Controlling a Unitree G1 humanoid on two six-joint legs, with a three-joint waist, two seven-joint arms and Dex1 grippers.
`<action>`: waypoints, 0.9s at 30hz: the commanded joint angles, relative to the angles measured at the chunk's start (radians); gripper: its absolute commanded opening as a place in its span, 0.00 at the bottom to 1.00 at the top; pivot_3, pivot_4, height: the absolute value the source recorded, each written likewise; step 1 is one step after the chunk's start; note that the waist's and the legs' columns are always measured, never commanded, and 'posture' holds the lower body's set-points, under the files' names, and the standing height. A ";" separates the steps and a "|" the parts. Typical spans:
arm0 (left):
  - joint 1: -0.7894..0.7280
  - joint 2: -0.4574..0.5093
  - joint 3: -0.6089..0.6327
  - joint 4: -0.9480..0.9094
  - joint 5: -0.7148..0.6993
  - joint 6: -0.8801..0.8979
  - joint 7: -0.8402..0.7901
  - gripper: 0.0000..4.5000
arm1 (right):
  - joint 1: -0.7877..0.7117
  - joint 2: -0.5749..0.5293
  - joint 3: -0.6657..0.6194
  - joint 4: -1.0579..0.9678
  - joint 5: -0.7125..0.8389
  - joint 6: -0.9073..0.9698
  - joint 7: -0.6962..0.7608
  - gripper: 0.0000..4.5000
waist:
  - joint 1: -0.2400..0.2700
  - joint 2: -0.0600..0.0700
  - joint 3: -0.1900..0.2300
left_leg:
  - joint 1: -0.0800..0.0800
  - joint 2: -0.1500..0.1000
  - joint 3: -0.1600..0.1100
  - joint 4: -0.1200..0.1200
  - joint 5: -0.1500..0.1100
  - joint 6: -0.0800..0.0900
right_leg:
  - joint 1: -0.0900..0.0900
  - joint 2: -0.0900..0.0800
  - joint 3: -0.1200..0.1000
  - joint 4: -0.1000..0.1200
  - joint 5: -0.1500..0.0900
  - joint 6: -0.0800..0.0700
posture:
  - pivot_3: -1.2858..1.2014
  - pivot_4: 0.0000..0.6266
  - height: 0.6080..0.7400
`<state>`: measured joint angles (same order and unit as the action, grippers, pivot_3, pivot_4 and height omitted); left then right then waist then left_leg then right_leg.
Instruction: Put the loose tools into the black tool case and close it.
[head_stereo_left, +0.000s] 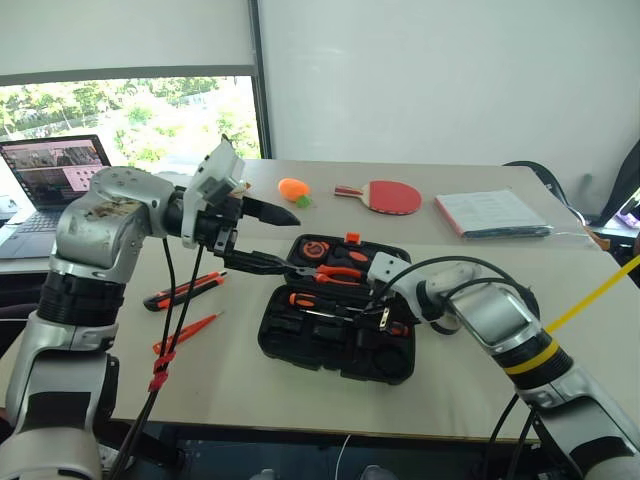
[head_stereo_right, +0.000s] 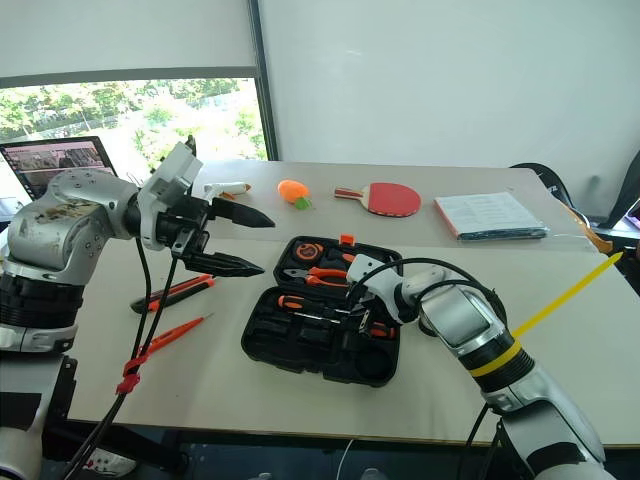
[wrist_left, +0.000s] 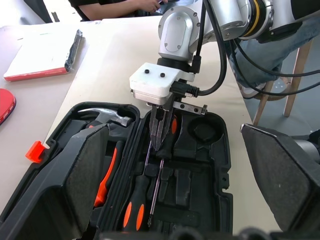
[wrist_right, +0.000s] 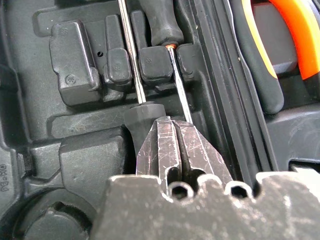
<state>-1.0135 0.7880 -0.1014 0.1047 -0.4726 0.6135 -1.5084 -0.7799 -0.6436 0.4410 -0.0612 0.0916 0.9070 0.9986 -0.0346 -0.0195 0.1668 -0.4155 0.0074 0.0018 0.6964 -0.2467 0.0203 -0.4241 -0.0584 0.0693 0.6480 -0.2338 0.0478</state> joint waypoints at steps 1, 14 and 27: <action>-0.007 0.006 0.009 -0.007 0.004 -0.021 -0.001 1.00 | 0.001 -0.009 -0.018 -0.034 0.033 0.057 0.019 0.01 | 0.000 0.000 0.000 | 0.000 0.000 0.000 0.000 0.000 0.000 | 0.000 0.000 0.000 0.000 0.000 0.000 | 0.52 0.24 1.00; 0.296 0.178 0.170 -0.183 -0.017 0.076 0.117 1.00 | 0.061 -0.063 -0.465 -0.354 0.327 0.016 0.058 0.01 | -0.010 0.000 0.001 | 0.000 0.002 -0.004 -0.004 -0.001 0.002 | -0.002 0.000 0.000 0.000 0.000 0.000 | 0.52 0.24 1.00; 1.204 0.364 0.792 -0.237 0.236 -0.117 0.158 1.00 | 0.207 -0.112 -0.547 -0.503 0.542 -0.125 0.141 0.19 | 0.000 -0.003 0.003 | 0.007 0.008 -0.001 -0.005 -0.001 0.000 | 0.001 -0.002 -0.001 -0.001 -0.001 -0.005 | 0.52 0.24 1.00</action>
<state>0.1450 1.1319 0.5966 -0.1578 -0.2933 0.5705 -1.3426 -0.5686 -0.7385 -0.0595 -0.5410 0.5771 0.7977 1.1185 -0.0342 -0.0229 0.1695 -0.4070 0.0153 0.0009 0.6916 -0.2476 0.0206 -0.4223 -0.0607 0.0680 0.6466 -0.2351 0.0423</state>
